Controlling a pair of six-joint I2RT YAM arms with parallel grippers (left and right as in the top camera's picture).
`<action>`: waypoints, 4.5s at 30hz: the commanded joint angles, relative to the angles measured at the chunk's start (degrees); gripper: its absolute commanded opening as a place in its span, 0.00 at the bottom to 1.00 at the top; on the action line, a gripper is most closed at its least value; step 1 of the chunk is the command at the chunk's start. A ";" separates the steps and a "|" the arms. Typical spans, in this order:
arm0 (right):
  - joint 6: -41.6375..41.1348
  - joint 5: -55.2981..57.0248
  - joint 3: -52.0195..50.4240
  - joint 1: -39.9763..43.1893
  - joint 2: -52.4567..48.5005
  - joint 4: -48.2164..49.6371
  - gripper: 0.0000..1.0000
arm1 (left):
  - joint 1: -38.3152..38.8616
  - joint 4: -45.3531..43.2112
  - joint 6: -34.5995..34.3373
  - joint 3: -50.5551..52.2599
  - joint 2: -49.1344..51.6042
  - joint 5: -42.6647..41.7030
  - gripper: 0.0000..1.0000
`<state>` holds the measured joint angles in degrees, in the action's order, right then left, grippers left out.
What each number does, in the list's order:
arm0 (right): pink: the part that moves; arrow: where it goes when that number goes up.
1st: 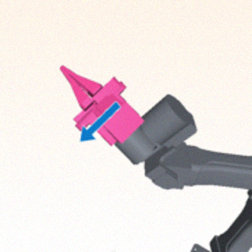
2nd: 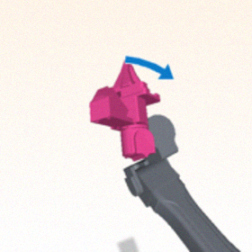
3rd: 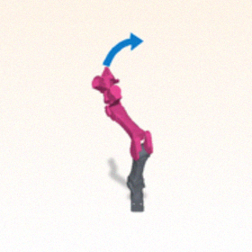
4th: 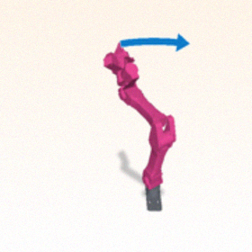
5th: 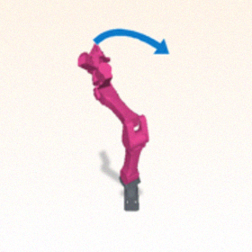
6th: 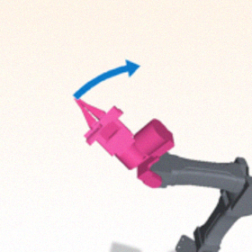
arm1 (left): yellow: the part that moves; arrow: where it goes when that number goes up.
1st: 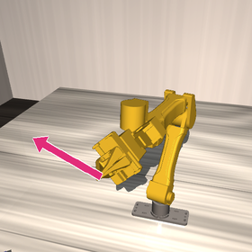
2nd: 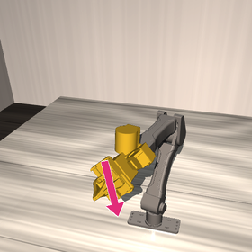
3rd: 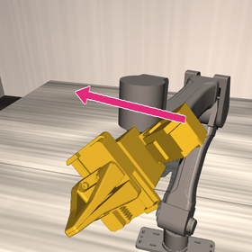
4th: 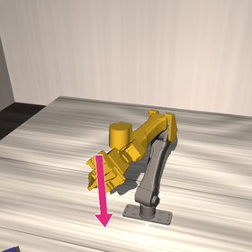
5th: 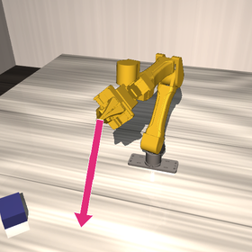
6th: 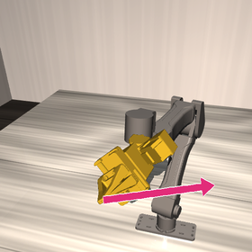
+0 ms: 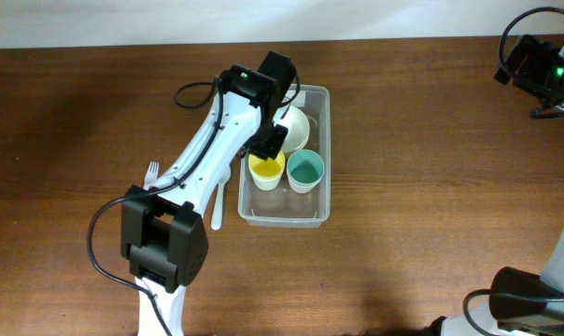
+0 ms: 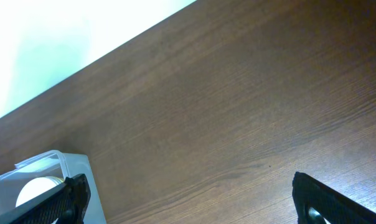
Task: Pack container
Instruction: 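Lower the yellow cup into the white cup in the container, then move the left gripper to the white fork and grasp it, then carry the white fork into the container and release it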
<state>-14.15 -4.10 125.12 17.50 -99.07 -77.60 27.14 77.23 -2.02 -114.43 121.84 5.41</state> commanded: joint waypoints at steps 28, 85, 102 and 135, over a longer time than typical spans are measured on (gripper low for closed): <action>0.22 0.28 0.13 0.15 0.24 0.22 0.99 | -35.60 -12.33 16.50 31.91 -21.24 0.59 0.76; 0.22 0.28 0.13 0.15 0.24 0.22 0.99 | -9.20 7.96 10.25 -9.16 -5.07 -10.58 0.02; 0.22 0.28 0.13 0.15 0.24 0.22 0.99 | 10.99 15.85 60.39 -8.22 -4.52 -11.63 0.01; 0.22 0.28 0.13 0.15 0.24 0.22 0.99 | -2.78 18.14 22.01 -8.50 -23.56 0.07 1.00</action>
<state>-14.15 -4.08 125.12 17.50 -99.07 -77.60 31.42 93.73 31.57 -121.86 103.96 7.84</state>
